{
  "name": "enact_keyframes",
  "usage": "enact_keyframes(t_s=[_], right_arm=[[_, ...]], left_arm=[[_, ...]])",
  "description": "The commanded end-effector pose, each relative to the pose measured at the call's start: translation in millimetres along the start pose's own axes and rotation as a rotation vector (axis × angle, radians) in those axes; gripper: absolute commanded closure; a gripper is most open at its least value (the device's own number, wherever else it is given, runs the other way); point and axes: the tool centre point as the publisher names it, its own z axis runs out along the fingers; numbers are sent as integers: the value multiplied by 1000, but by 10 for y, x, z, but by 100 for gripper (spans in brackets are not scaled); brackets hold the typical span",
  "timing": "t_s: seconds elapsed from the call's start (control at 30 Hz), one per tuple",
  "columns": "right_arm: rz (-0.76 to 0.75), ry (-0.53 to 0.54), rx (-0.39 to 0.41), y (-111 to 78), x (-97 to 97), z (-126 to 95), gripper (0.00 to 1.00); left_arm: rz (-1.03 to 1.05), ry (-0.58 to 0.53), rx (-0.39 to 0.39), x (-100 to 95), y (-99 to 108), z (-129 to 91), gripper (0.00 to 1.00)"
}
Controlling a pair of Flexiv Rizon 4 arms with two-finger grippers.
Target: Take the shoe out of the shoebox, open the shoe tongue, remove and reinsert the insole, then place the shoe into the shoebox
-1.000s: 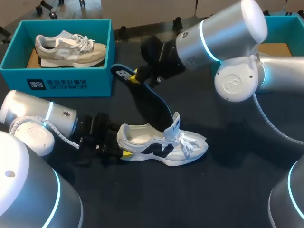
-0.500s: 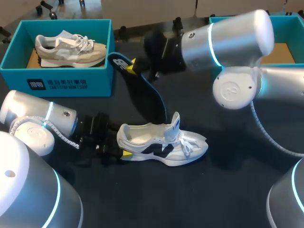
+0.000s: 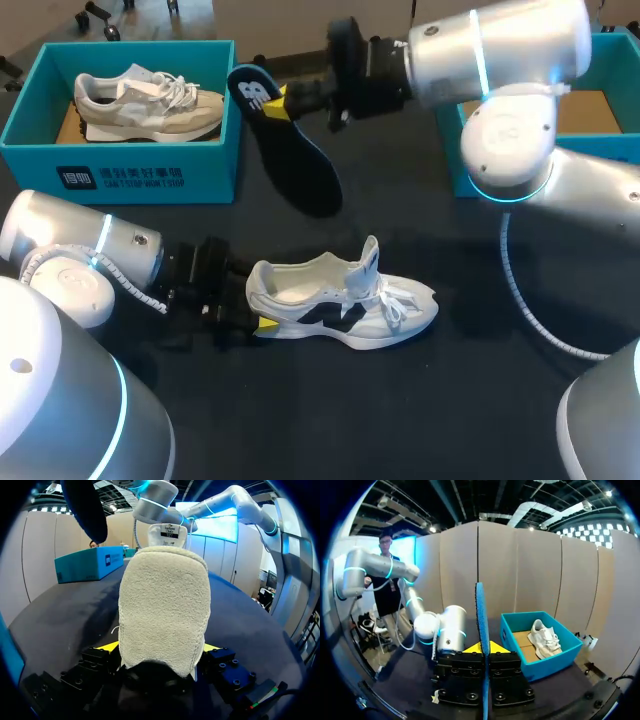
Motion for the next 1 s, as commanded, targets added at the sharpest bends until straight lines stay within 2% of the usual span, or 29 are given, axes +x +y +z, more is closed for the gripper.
enact_keyframes(t_s=[0.03, 0.23, 0.87, 1.0], right_arm=[[13, 54, -112, -26, 35, -88, 100], [18, 77, -160, 73, 65, -136, 100], [3, 70, -157, 95, 56, -149, 100], [80, 79, -170, 213, 84, -322, 100]], left_arm=[[-1, 2, -4, -11, 8, 16, 100], [-1, 2, -4, -11, 8, 16, 100], [-1, 2, -4, -11, 8, 16, 100], [-1, 2, -4, -11, 8, 16, 100]])
